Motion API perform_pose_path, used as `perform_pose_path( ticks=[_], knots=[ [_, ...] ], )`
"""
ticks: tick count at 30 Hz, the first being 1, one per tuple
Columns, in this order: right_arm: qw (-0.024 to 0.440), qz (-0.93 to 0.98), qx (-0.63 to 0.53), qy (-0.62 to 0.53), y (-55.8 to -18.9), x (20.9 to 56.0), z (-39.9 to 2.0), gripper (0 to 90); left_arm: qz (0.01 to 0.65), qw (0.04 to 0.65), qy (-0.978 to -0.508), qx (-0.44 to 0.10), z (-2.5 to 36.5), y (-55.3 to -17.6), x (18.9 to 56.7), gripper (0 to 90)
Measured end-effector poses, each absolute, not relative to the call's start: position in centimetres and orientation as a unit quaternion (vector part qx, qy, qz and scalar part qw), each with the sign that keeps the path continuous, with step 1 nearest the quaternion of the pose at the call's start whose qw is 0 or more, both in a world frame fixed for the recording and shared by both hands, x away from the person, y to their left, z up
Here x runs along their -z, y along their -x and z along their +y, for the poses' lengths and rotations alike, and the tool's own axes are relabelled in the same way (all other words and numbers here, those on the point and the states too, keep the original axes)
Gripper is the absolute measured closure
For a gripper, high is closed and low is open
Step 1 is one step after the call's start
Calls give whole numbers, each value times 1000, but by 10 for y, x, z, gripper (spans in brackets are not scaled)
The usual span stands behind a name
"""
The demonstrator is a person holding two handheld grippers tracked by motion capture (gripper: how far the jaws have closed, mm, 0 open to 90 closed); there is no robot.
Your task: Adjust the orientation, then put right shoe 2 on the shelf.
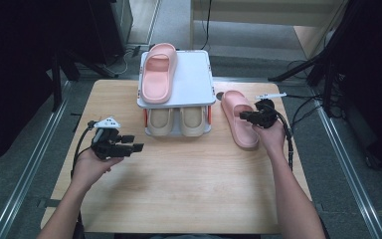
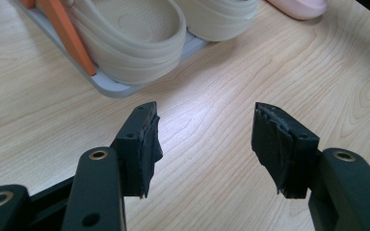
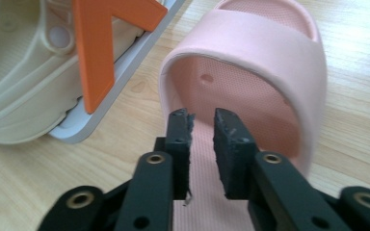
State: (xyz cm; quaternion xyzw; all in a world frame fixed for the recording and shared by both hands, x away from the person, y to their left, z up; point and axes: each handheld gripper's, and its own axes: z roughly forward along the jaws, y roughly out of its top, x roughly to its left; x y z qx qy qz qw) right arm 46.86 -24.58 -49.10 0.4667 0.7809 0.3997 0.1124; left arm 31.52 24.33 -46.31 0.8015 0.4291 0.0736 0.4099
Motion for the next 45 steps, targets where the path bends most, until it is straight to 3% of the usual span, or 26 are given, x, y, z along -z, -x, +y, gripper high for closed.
perform_pose_path(
  ticks=[7,13,19,38,45],
  knots=[
    [135,774,-406,-467,-458,481,-266,669,429,407,-804,-68,241,-320,464,431],
    [134,755,-404,-499,-462,495,-283,578,425,408,-805,-69,239,-321,463,440],
    [137,749,-399,-510,-468,504,-277,543,430,406,-804,-65,240,-322,465,450],
    [150,736,-376,-543,-484,518,-267,640,435,414,-797,-58,246,-314,469,455],
    [133,726,-387,-553,-488,518,-269,739,449,420,-786,-68,254,-308,468,454]
  ],
)
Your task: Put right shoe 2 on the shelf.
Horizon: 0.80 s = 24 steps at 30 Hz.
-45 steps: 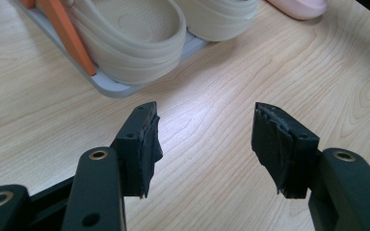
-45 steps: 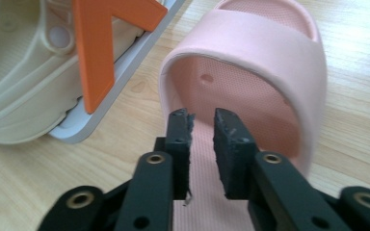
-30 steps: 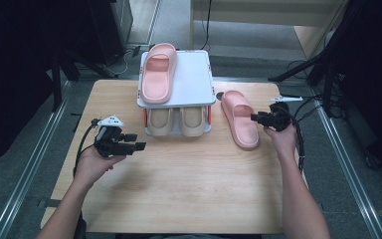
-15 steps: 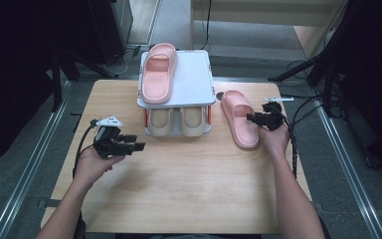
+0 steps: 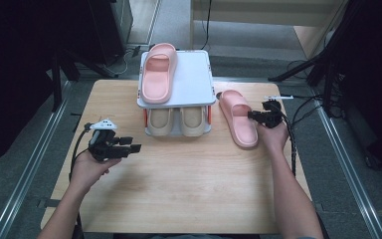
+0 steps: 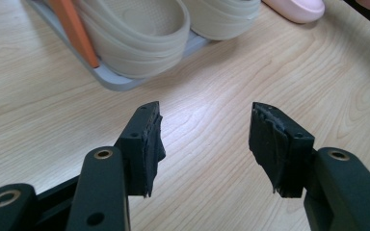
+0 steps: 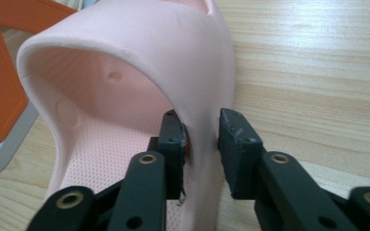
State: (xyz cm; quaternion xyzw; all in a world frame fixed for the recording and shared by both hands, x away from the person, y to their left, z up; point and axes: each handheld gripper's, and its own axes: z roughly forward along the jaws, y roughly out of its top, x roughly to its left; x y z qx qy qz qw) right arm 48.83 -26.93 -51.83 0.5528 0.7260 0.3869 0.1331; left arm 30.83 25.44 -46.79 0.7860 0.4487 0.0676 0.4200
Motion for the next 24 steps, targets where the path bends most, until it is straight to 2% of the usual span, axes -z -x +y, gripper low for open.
perform_pose_path(
  ticks=[6,24],
  knots=[
    [146,728,-376,-555,-488,516,-267,804,453,421,-783,-66,258,-309,469,454],
    [136,721,-366,-572,-485,506,-259,855,454,418,-785,-61,258,-311,472,455]
  ],
)
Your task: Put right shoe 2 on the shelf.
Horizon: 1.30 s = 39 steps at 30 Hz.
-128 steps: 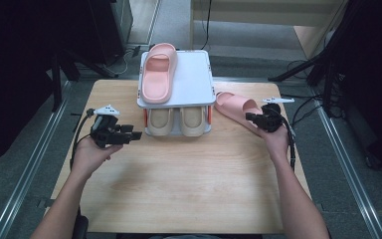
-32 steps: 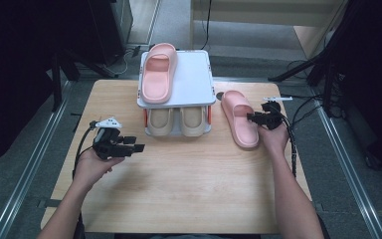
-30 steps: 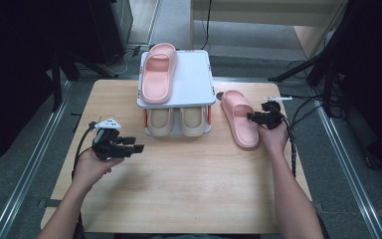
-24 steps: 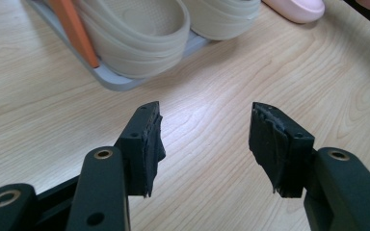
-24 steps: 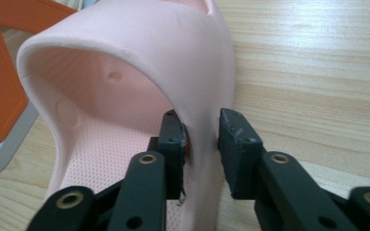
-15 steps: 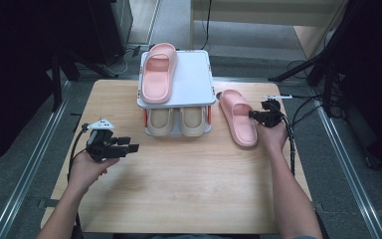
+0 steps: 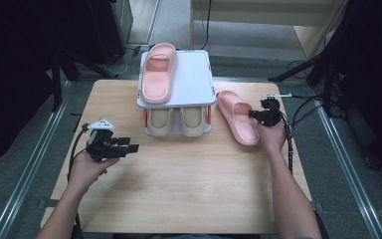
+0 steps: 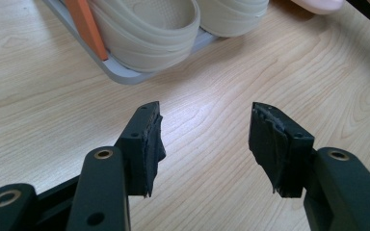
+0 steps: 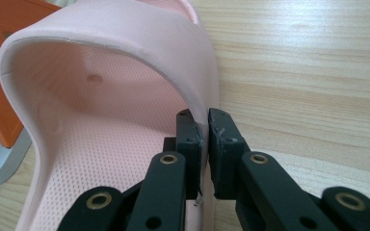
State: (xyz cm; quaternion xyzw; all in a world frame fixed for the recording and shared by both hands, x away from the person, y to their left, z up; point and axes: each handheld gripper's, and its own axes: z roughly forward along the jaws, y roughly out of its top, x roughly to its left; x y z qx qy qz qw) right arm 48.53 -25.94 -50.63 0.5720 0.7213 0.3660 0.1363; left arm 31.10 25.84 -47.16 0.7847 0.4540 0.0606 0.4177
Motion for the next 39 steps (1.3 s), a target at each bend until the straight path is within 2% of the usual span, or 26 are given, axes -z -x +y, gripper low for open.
perform_pose_path(
  ticks=[18,39],
  knots=[
    [135,727,-350,-576,-481,483,-255,857,456,416,-785,-57,256,-312,472,444],
    [163,733,-336,-568,-491,412,-240,851,458,415,-785,-42,251,-317,473,420]
  ],
)
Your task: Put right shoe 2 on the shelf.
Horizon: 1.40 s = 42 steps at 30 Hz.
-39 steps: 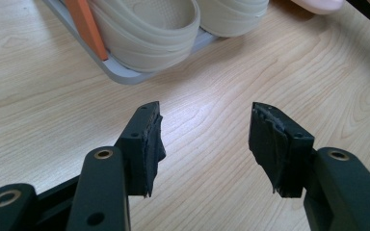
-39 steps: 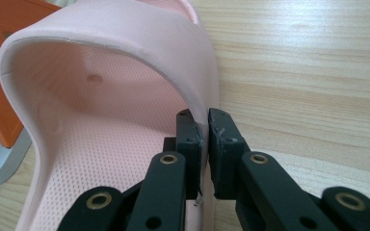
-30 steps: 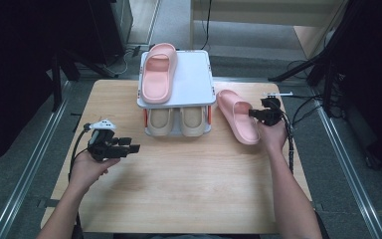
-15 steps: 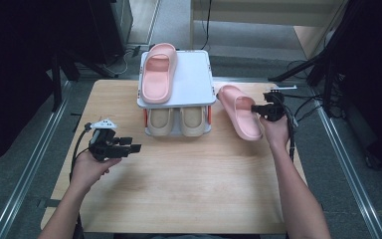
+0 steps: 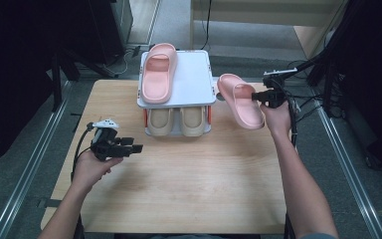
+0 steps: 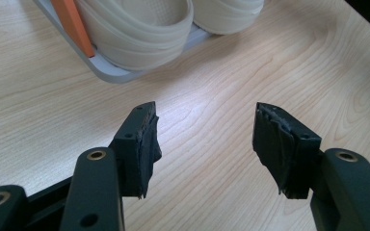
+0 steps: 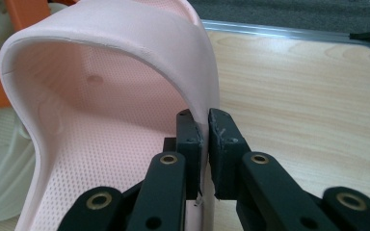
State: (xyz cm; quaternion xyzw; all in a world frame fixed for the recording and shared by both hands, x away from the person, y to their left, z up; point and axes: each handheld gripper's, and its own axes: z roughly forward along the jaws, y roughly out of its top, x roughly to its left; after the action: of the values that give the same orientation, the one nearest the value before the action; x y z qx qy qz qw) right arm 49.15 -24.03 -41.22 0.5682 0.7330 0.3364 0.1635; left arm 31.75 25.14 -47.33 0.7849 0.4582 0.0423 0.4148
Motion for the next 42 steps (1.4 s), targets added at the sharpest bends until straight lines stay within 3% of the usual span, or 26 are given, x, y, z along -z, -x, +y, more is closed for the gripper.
perform_pose_path(
  ticks=[23,42],
  knots=[
    [183,738,-338,-554,-519,326,-193,846,446,416,-791,-39,245,-323,473,433],
    [189,751,-322,-544,-543,329,-102,836,413,410,-812,-32,232,-329,473,434]
  ],
)
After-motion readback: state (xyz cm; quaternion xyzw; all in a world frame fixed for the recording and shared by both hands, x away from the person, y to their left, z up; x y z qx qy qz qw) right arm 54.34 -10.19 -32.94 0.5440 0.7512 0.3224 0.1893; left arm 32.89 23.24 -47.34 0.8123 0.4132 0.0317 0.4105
